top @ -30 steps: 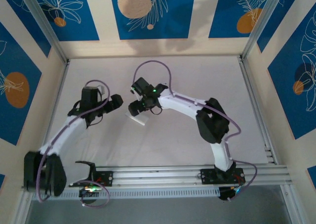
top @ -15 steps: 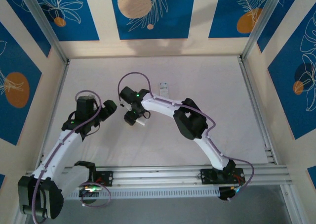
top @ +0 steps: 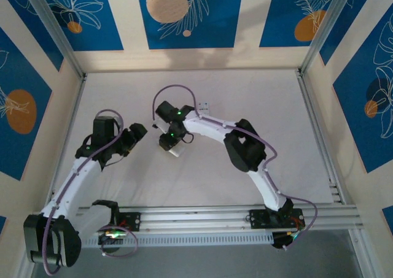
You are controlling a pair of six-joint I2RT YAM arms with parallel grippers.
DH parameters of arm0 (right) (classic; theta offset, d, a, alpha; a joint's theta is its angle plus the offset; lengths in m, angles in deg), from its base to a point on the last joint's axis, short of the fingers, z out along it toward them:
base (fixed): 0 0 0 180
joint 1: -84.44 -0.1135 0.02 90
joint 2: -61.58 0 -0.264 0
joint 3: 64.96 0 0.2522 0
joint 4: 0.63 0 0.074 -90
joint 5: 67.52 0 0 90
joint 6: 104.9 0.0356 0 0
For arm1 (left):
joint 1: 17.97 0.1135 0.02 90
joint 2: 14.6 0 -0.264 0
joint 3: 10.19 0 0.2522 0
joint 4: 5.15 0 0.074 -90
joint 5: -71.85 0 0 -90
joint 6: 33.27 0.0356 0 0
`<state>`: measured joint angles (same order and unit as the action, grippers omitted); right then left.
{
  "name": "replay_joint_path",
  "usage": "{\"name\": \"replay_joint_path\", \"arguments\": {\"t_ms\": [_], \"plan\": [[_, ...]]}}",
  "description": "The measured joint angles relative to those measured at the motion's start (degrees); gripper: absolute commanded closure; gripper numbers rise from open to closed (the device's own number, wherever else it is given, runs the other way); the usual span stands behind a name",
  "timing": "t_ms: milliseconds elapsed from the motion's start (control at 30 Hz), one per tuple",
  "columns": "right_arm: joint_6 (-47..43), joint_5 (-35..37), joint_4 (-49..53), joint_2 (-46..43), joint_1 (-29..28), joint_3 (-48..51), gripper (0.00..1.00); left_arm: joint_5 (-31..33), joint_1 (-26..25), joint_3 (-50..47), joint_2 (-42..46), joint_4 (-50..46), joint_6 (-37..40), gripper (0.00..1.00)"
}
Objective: Load the batteries into the remote control
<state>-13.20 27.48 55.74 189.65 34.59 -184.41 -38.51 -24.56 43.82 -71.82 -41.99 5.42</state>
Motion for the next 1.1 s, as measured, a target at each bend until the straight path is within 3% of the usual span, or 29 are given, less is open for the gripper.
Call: {"name": "replay_joint_path", "arguments": {"t_ms": [267, 700, 833, 900, 1033, 1100], "plan": [[2.8, -10.3, -7.5, -14.3, 0.5, 6.7, 0.56, -8.5, 0.1, 3.5, -5.3, 0.5, 0.6, 0.39], [5.5, -15.2, -9.3, -13.9, 0.1, 7.3, 0.56, -14.4, 0.1, 4.2, -7.6, 3.3, -2.1, 0.75], [6.6, -15.9, -9.7, -13.2, -0.2, 7.3, 0.56, -13.9, 0.2, 4.1, -7.9, 2.8, -2.6, 0.89], [7.5, -16.5, -9.9, -13.0, -0.1, 7.3, 0.49, -13.4, 0.2, 4.4, -7.9, 2.0, -2.3, 0.98], [9.5, -16.0, -11.6, -13.1, -0.2, 7.3, 0.36, -9.1, -0.1, 8.1, -8.8, -2.5, 0.2, 1.0], [10.8, -15.7, -13.0, -14.4, 0.1, 8.9, 0.32, -3.3, 0.0, 11.6, -11.4, -6.2, 2.4, 1.0]]}}
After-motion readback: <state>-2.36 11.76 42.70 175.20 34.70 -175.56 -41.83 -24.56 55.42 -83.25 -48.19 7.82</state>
